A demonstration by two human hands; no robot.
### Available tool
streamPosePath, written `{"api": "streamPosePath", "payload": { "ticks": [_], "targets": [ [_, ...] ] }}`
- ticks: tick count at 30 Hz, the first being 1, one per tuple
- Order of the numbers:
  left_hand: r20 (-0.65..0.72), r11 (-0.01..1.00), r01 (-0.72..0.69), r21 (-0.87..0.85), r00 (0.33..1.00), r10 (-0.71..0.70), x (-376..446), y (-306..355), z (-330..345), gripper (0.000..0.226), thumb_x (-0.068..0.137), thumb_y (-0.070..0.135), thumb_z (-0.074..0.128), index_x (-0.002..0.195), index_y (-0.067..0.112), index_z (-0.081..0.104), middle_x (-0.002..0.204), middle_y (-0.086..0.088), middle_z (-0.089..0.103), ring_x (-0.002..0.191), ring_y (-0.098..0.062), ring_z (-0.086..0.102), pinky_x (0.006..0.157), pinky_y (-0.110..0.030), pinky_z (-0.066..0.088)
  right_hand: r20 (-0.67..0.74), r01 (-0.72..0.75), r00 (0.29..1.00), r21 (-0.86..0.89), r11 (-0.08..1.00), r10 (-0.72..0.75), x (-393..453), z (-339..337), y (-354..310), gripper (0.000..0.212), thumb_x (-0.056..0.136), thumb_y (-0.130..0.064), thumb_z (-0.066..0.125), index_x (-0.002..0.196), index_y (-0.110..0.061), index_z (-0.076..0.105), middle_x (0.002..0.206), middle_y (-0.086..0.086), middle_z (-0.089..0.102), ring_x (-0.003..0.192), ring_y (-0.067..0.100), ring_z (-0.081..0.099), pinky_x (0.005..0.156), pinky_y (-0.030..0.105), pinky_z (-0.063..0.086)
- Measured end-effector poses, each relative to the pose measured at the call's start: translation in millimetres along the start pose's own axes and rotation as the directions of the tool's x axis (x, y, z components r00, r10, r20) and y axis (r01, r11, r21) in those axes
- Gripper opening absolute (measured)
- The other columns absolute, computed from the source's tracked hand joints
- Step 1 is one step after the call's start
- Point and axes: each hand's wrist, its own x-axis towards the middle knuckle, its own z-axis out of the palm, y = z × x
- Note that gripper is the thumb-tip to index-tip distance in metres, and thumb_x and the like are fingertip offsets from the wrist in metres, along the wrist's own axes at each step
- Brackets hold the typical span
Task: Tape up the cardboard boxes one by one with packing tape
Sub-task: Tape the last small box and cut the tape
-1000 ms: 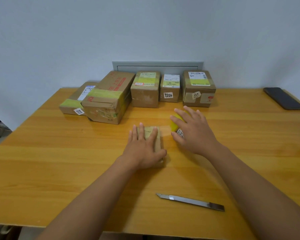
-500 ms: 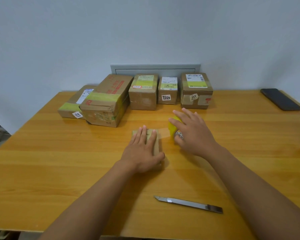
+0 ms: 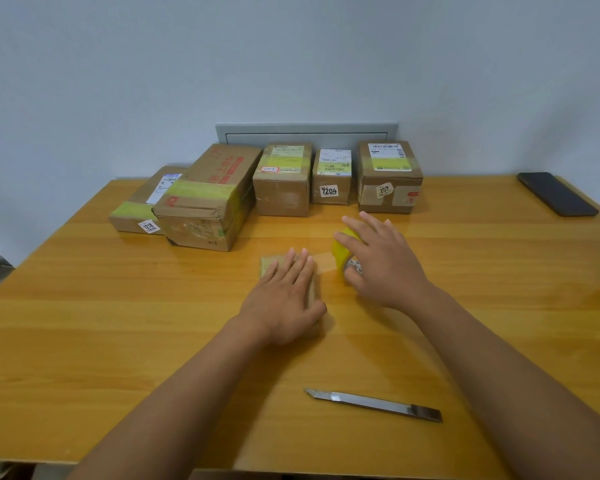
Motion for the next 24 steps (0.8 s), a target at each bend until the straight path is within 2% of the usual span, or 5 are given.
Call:
{"api": "streamPosePath", "payload": {
  "ticks": [6,10,14,19,24],
  "targets": [
    [0.025,0.999,0.007,-0.045,1.000,-0.006,0.1,-1.5,-1.4,0.078,0.097,0.055,0.030,0.157,0.022,-0.009,0.163,0.006,-0.016,0.149,-0.007,-0.016,0.122,-0.033,-0.007,-0.001,-0.006,1.000,0.001,1.000,0.006,0.4,0.3,0.7,0.060,0.095,-0.036,0.049,0.151,-0.030,0.031,0.163,-0.005,0.016,0.151,0.019,0.004,0.122,0.045,0.006],
    [0.029,0.998,0.065,-0.026,0.997,-0.065,-0.6,-0.5,-2.5,0.085,0.091,0.070,0.031,0.156,0.031,-0.008,0.159,0.018,-0.019,0.148,-0.012,-0.022,0.118,-0.051,-0.017,-0.006,0.007,1.000,0.016,1.000,-0.007,0.7,-0.5,3.0,0.067,0.096,-0.026,0.049,0.155,-0.032,0.018,0.164,-0.005,0.009,0.151,0.018,0.002,0.122,0.042,0.006],
    [-0.009,0.985,0.115,-0.132,0.993,-0.117,-3.2,2.0,-5.8,0.086,0.087,0.062,0.043,0.157,0.035,0.001,0.162,0.022,-0.009,0.150,-0.012,-0.013,0.118,-0.062,-0.002,-0.019,-0.092,0.995,0.099,0.991,0.095,-1.2,-1.8,8.9,0.083,0.092,-0.004,0.054,0.155,-0.035,0.010,0.164,-0.003,0.002,0.151,0.022,0.002,0.117,0.038,0.023],
    [-0.119,0.925,0.127,-0.359,0.976,-0.180,-14.1,-1.4,-12.3,0.086,0.078,0.062,0.038,0.156,0.039,0.009,0.161,0.025,0.003,0.150,-0.004,-0.002,0.117,-0.049,0.026,-0.040,-0.152,0.986,0.215,0.965,0.164,-3.8,-1.0,27.1,0.075,0.093,-0.004,0.048,0.151,-0.044,0.022,0.139,0.006,0.039,0.117,0.024,0.044,0.081,0.036,0.048],
    [-0.199,0.775,0.049,-0.630,0.955,-0.222,-28.8,3.2,-9.5,0.087,0.074,0.059,0.036,0.156,0.039,0.013,0.160,0.026,0.008,0.149,-0.001,0.001,0.121,-0.039,0.019,-0.091,-0.069,0.991,0.272,0.960,0.098,-8.7,-3.6,28.9,0.072,0.098,-0.012,0.048,0.151,-0.048,0.016,0.129,0.003,0.039,0.098,0.017,0.044,0.071,0.032,0.047]
  ]
}}
